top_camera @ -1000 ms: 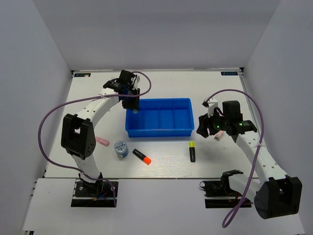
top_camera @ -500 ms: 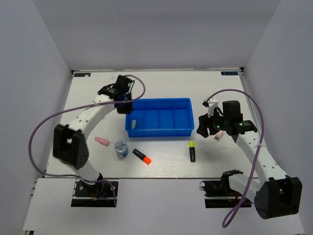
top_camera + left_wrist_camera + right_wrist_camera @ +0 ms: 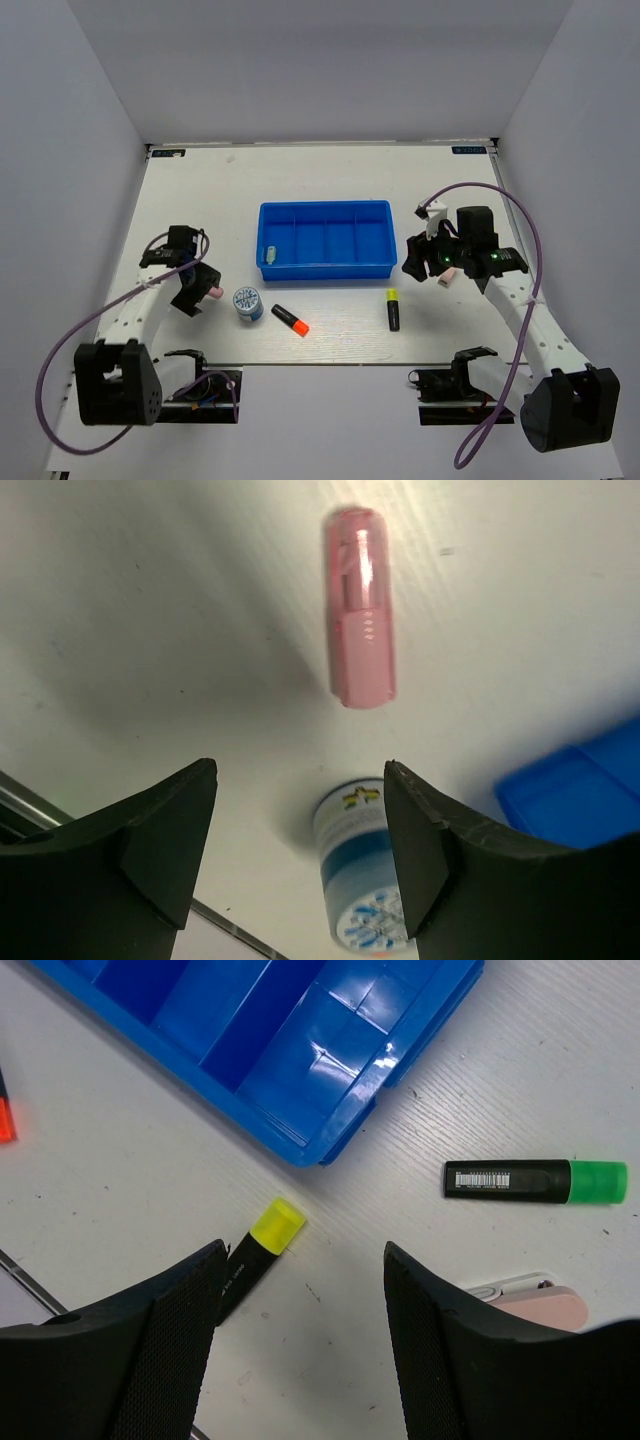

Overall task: Sort the stationery into containers
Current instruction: Pick up the pen from the center of the board.

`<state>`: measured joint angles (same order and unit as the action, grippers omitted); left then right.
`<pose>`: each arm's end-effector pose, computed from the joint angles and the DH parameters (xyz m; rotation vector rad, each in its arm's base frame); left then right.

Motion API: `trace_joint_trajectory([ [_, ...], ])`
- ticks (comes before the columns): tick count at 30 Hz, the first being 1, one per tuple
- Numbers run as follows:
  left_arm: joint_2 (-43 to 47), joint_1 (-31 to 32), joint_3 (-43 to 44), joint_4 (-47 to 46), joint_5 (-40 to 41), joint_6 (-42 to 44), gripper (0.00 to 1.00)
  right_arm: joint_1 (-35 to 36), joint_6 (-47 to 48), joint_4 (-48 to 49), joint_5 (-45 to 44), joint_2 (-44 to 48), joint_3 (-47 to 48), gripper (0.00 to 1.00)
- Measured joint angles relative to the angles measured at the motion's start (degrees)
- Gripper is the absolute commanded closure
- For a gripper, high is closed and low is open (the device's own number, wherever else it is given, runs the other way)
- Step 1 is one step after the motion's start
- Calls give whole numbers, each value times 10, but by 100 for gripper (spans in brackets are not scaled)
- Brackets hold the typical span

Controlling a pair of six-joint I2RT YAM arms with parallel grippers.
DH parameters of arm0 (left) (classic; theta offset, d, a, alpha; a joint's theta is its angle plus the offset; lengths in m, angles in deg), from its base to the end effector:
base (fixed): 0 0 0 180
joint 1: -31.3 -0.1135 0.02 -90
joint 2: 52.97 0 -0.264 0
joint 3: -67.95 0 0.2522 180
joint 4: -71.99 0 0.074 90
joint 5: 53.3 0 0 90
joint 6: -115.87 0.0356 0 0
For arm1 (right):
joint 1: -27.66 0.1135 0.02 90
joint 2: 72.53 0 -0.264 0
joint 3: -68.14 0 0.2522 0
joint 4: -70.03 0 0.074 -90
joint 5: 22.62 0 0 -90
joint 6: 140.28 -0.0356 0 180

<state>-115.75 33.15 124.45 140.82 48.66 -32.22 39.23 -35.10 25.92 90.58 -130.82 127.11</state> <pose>0.1780 0.0016 0.2155 -1.3595 2.4623 0.0716 0.2038 0.0560 0.2677 -0.7246 2.1752 0.4376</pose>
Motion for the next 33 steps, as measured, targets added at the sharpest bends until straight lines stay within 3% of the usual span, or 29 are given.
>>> trace_joint_trajectory([
  [5, -93, -29, -29, -49, -43, -26, 23, 0, -1, 0, 2, 7, 0, 33],
  [11, -156, -32, 7, -77, -52, -33, 23, -1, -1, 0, 1, 7, 0, 33],
  [18, -210, -43, 68, -59, -49, -32, 23, -3, -1, 0, 0, 7, 0, 33],
  [27, -238, -52, 69, -25, -49, -24, 25, -3, -1, 0, -8, 9, 0, 33],
  [33, -261, -52, 63, -42, -50, -24, 36, -3, -1, 0, -8, 14, 0, 33],
])
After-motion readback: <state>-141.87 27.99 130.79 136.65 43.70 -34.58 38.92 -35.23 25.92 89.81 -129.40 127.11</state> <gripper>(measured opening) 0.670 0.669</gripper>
